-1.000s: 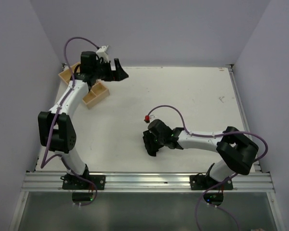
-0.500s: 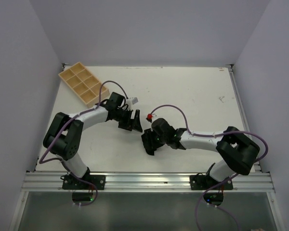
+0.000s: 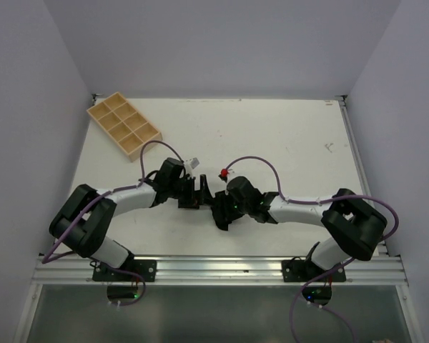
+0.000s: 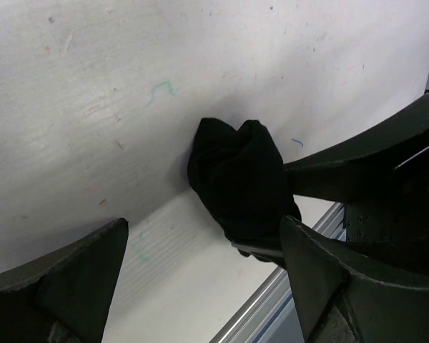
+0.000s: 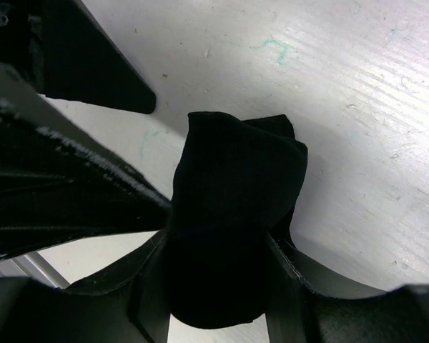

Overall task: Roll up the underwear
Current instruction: Roll the underwear, then place the rolled underwear into the container

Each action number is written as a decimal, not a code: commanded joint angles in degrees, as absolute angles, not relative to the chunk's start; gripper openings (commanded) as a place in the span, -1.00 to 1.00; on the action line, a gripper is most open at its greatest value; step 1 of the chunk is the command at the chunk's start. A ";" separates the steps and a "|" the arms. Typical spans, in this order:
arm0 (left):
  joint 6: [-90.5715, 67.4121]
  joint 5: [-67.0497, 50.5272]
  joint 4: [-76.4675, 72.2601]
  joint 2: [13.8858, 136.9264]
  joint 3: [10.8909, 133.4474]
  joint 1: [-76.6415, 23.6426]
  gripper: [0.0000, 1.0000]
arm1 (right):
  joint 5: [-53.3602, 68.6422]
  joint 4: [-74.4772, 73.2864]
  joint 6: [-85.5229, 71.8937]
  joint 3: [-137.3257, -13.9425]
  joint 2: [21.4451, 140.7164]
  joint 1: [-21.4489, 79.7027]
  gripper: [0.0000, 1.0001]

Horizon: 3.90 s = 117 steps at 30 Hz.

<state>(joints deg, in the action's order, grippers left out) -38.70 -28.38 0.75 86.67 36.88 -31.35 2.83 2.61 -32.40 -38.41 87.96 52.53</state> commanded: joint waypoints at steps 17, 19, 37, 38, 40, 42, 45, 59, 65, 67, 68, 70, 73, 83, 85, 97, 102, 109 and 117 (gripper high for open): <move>-49.57 -28.48 -4.84 93.95 40.69 -33.57 0.61 | 2.55 -5.45 -33.75 -34.45 90.97 52.73 -0.45; -49.92 -28.39 -2.47 95.09 41.57 -34.27 0.56 | 2.55 -5.54 -34.01 -34.72 91.05 52.73 -0.45; -44.56 -24.44 15.29 101.95 50.62 -35.95 -0.36 | -4.21 -13.79 -34.80 -38.50 86.05 52.82 0.06; -44.04 -24.09 15.81 102.04 50.97 -35.95 -0.38 | -4.65 -13.97 -34.89 -38.67 85.35 52.74 0.10; -43.77 -23.82 16.26 102.39 51.41 -36.03 -0.40 | -5.27 -14.68 -34.98 -38.85 84.90 52.82 0.15; -43.77 -23.47 16.43 102.66 51.68 -36.03 -0.45 | -5.97 -15.37 -34.89 -39.20 84.73 52.91 0.19; -43.51 -22.77 16.96 102.92 52.29 -36.12 -0.49 | -6.86 -15.99 -34.89 -39.64 84.90 52.74 0.23; -42.28 -20.92 19.16 104.76 55.63 -37.18 -0.53 | -5.45 -14.24 -38.23 -37.71 87.63 52.82 0.43; -41.84 -20.57 19.69 104.94 56.51 -37.35 -0.54 | -6.76 -15.46 -37.71 -38.31 87.10 52.73 0.55; -41.75 -20.48 19.95 105.12 56.69 -37.44 -0.55 | -8.52 -16.61 -37.00 -39.37 87.19 52.73 0.55; -41.75 -20.48 19.95 105.20 56.69 -37.44 -0.56 | -9.66 -16.96 -36.83 -40.16 87.27 52.82 0.55; -41.57 -20.57 20.04 105.29 56.95 -37.53 -0.56 | -10.54 -18.01 -36.74 -40.78 87.54 52.73 0.55; -41.49 -20.65 20.30 105.73 57.30 -37.62 -0.57 | -11.08 -18.46 -36.74 -41.22 87.98 52.91 0.56; -40.52 -20.21 21.36 106.00 58.18 -37.71 -0.60 | -6.42 -14.07 -39.81 -38.15 88.07 52.91 0.43; -40.43 -19.95 21.79 106.08 58.27 -37.71 -0.60 | -6.07 -13.89 -40.08 -37.53 87.80 52.82 0.32; -40.60 -18.28 24.26 104.77 61.87 -37.27 -0.19 | -6.24 -15.12 -39.20 -37.09 84.56 53.00 -0.65; -40.96 -18.28 25.75 103.10 64.51 -34.98 0.11 | -6.94 -16.70 -37.89 -38.23 83.41 53.00 -0.74; -41.05 -18.02 28.30 100.03 69.33 -29.37 0.28 | -7.90 -20.20 -34.98 -43.32 83.50 53.00 -0.84; -34.37 -8.36 34.10 102.99 83.83 -17.06 0.22 | -9.84 -26.97 -29.72 -54.65 85.60 53.00 -0.87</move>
